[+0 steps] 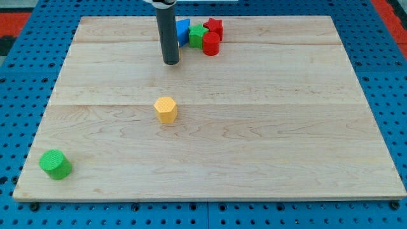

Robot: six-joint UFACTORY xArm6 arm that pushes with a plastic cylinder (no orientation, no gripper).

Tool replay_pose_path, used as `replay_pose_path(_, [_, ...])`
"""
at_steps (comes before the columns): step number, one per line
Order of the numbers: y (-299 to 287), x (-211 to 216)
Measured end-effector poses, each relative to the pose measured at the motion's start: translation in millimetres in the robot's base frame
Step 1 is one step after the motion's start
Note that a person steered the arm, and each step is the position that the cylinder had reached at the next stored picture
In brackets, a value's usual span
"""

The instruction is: Slide the yellow hexagon to the group of blocks

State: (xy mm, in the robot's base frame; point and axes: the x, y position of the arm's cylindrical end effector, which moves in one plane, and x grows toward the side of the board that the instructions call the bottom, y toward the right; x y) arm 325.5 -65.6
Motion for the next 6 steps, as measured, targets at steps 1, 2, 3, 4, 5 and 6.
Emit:
replay_pose_path(1, [41.2,44.0])
replay_pose_path(2, [97.4,129.5])
replay_pose_path(3, [62.8,184.1])
replay_pose_path(4, [11.3,149.1])
replay_pose_path(5, [7.0,110.1])
replay_pose_path(6, [7.3,109.0])
